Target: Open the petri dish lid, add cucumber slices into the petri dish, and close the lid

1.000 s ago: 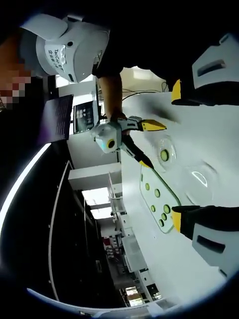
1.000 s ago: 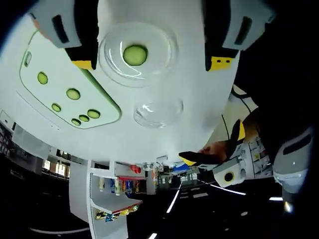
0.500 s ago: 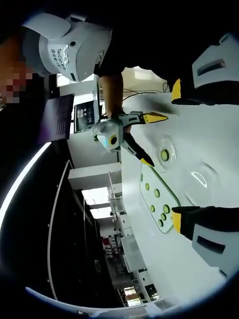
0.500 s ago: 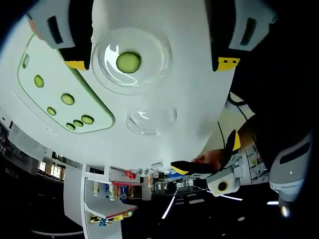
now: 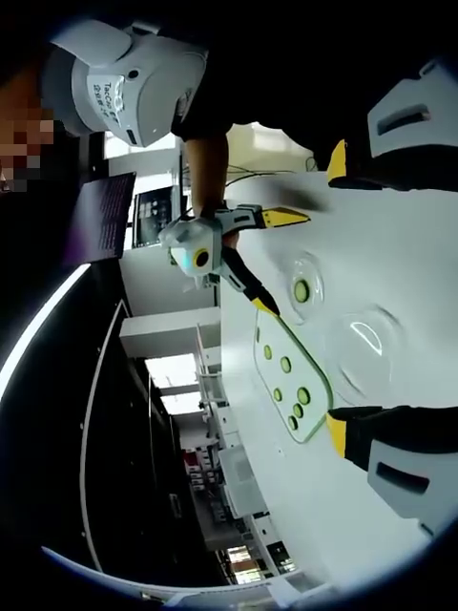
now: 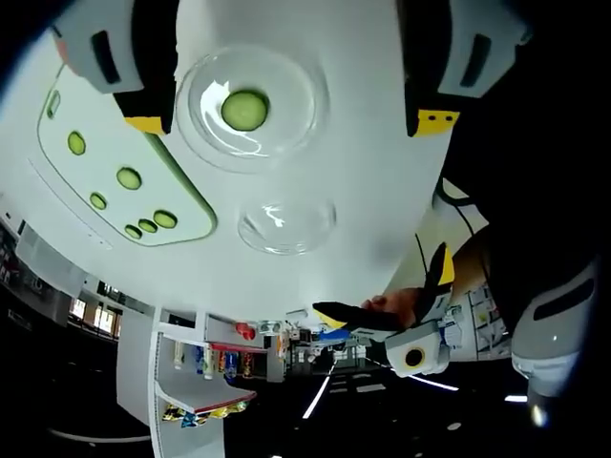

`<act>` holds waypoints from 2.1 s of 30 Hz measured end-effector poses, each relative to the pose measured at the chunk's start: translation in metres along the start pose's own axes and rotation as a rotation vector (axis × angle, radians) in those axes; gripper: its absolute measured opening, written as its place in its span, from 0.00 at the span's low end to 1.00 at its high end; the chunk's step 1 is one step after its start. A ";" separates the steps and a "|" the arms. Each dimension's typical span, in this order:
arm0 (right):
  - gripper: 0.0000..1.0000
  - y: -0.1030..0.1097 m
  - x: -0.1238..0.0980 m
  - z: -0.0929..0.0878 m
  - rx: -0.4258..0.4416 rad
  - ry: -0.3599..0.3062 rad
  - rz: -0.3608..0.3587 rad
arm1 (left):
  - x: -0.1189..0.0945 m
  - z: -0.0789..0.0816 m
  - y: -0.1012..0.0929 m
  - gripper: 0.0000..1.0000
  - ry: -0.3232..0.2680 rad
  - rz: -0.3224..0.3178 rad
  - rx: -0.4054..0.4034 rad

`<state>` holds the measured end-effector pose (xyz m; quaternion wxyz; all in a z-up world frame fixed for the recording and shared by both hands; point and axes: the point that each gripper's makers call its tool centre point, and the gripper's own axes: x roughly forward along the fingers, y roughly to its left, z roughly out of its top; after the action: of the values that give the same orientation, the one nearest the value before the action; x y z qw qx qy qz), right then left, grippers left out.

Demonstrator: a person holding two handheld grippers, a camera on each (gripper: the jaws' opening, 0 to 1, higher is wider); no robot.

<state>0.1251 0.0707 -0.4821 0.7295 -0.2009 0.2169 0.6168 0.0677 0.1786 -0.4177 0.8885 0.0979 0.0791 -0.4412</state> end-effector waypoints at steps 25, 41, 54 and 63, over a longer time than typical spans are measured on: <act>0.96 -0.001 0.048 0.030 -0.095 0.034 0.059 | 0.001 -0.049 0.049 0.95 0.060 -0.101 -0.021; 0.84 0.004 0.081 0.043 -0.136 0.044 0.118 | 0.028 -0.072 0.055 0.89 0.090 -0.223 0.023; 0.72 -0.004 0.094 0.040 -0.147 0.057 0.140 | 0.038 -0.074 0.061 0.73 0.083 -0.299 0.013; 0.56 -0.004 0.097 0.047 -0.132 0.021 0.161 | 0.045 -0.073 0.066 0.60 0.062 -0.303 0.022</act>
<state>0.1460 0.1758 -0.4979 0.6603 -0.2370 0.1988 0.6843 0.1431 0.2008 -0.4923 0.8078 0.1084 0.1154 -0.5678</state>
